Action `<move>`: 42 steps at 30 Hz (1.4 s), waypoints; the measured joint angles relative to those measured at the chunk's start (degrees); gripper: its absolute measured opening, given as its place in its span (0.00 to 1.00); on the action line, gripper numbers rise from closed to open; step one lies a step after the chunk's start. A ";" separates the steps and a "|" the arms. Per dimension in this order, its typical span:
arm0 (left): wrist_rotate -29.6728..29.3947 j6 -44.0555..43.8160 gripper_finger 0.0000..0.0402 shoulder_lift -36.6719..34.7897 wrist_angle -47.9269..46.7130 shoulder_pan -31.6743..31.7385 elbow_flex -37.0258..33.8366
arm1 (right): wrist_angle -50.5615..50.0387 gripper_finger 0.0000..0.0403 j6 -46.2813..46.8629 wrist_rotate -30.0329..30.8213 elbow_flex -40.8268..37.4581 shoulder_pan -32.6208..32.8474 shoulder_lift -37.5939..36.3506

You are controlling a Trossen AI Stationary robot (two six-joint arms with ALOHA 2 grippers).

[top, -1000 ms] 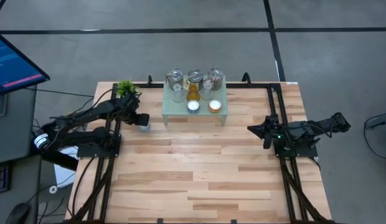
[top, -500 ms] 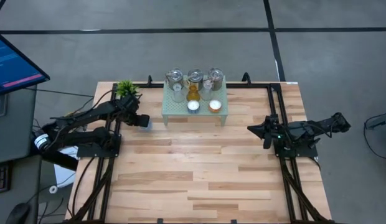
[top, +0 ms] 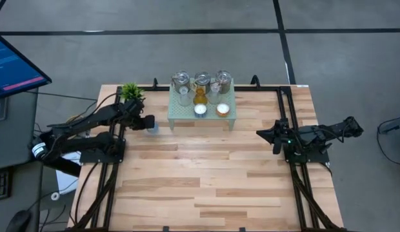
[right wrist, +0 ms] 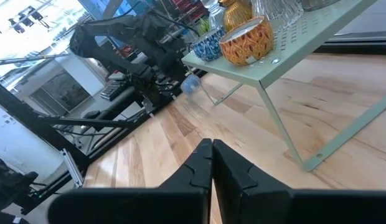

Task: Pick & Place candle stick holders
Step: Put the light blue scented candle on the shelf

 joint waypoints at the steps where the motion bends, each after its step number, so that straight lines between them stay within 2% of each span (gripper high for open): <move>1: -0.01 -1.07 0.00 -0.60 -1.52 -0.35 0.49 | 0.00 0.00 -0.02 0.06 0.00 0.00 0.00; 8: -0.01 -8.20 0.00 -4.67 -11.25 -4.60 4.95 | 0.02 0.00 -5.62 1.53 0.02 0.00 0.00; 17: -0.01 -16.51 0.00 -6.64 -11.74 -11.28 11.41 | -0.09 0.01 -12.02 1.51 0.02 0.00 0.00; 21: -0.02 -18.40 0.00 -6.42 -11.82 -14.09 14.21 | -4.42 0.01 -12.07 1.23 0.07 0.00 0.00; 25: -0.01 -20.18 0.00 -6.44 -11.81 -16.37 16.73 | -9.27 0.00 -10.56 -1.15 0.07 0.04 0.00; 31: 0.01 -22.04 0.00 -6.44 -11.73 -19.04 21.09 | -9.64 0.00 -12.10 -8.98 0.07 0.04 0.01; 37: -2.49 -23.01 0.00 -5.10 -11.64 -19.21 25.32 | -8.55 0.00 -14.29 -11.91 -0.11 0.07 0.01; 42: -3.79 -22.22 0.00 -0.16 -11.54 -18.72 28.40 | -8.57 0.00 -14.47 -11.01 -0.11 0.00 0.04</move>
